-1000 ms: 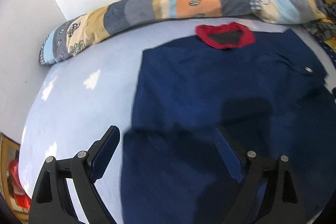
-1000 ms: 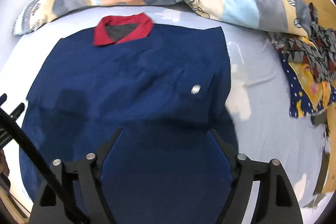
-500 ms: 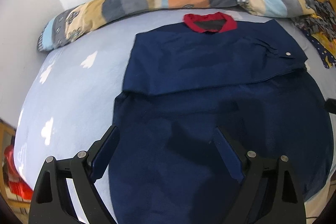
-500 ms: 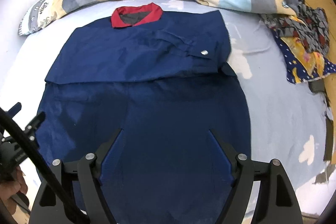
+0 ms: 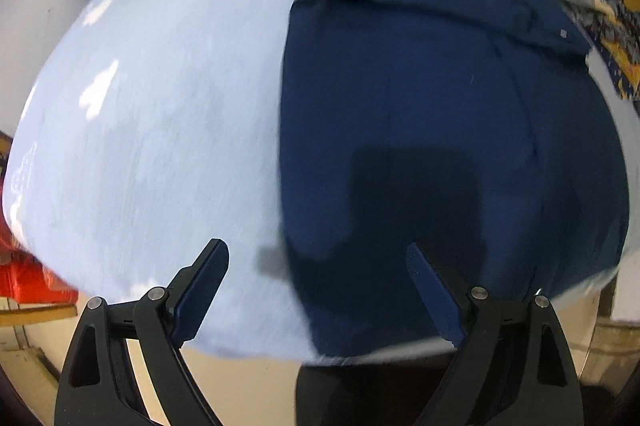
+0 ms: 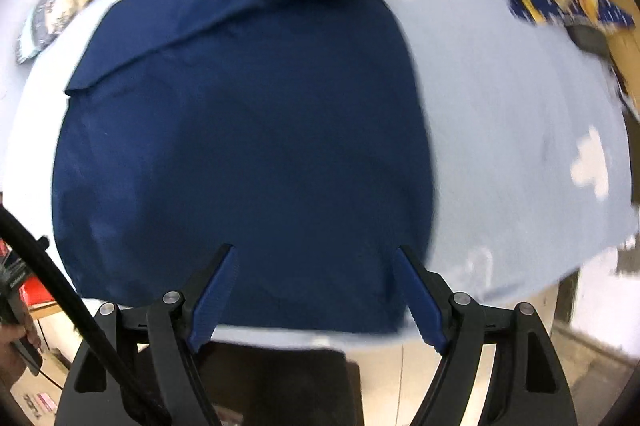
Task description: Fold large clothes
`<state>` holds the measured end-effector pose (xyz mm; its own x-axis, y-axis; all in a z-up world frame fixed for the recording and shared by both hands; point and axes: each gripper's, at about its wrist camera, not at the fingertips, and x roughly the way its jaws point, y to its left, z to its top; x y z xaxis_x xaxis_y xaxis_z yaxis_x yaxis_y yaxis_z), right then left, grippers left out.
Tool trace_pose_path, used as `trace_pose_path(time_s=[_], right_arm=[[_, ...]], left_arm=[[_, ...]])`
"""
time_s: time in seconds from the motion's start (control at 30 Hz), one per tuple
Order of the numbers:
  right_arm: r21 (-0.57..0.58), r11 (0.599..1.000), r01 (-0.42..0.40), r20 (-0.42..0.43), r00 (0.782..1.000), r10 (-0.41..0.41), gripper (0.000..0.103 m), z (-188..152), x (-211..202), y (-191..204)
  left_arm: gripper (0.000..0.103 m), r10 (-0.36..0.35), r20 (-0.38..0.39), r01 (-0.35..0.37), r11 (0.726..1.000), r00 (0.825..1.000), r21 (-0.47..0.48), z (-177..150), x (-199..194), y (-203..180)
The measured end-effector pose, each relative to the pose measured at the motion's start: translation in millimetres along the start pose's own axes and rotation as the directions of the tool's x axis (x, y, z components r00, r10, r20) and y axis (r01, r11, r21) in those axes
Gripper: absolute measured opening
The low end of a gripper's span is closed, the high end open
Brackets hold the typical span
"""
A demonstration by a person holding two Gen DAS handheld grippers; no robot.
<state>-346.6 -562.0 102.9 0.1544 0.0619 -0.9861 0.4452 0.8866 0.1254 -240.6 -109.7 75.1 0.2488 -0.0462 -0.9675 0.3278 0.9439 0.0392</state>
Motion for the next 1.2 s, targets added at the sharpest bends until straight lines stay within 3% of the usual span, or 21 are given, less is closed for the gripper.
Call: trace_pose_path(time_s=[0.13,0.33,0.4,0.47,0.53,0.87,1.2], right_arm=[[0.047,0.998,0.033,-0.056,0.998,-0.031,0.083,-19.1,13.0,-30.0],[0.138,0.990,0.024,-0.110,0.994,-0.008,0.083,-38.8,27.5,-60.1],[0.152,0.988,0.016,-0.119,0.993,0.002,0.083,-43.5,29.3,-64.2],[0.159,0.987,0.001,-0.126,0.992,0.019,0.083,-47.5,30.3,-67.9],[0.157,0.988,-0.007,-0.131,0.991,0.028,0.083,-50.5,31.3,-70.7],[0.112,0.992,-0.051,-0.164,0.984,0.069,0.084,-50.6,45.2,-86.9],[0.043,0.996,-0.076,-0.204,0.975,0.083,0.084,-33.4,78.5,-86.0]], left_arm=[[0.087,-0.030,-0.078,0.028,0.999,0.997,-0.019,-23.7,14.9,11.0],[0.086,-0.082,-0.139,0.071,0.994,0.987,-0.084,-35.2,28.2,17.7],[0.081,-0.111,-0.151,0.099,0.992,0.982,-0.082,-36.8,30.8,16.1],[0.065,-0.142,-0.170,0.131,0.989,0.975,-0.071,-34.7,35.1,14.4],[0.063,-0.164,-0.183,0.157,0.986,0.969,-0.057,-34.5,39.8,10.7],[0.064,-0.160,-0.213,0.150,0.987,0.964,-0.061,-35.8,57.1,2.5],[0.083,-0.151,-0.227,0.147,0.989,0.962,-0.033,-24.1,64.5,-29.5]])
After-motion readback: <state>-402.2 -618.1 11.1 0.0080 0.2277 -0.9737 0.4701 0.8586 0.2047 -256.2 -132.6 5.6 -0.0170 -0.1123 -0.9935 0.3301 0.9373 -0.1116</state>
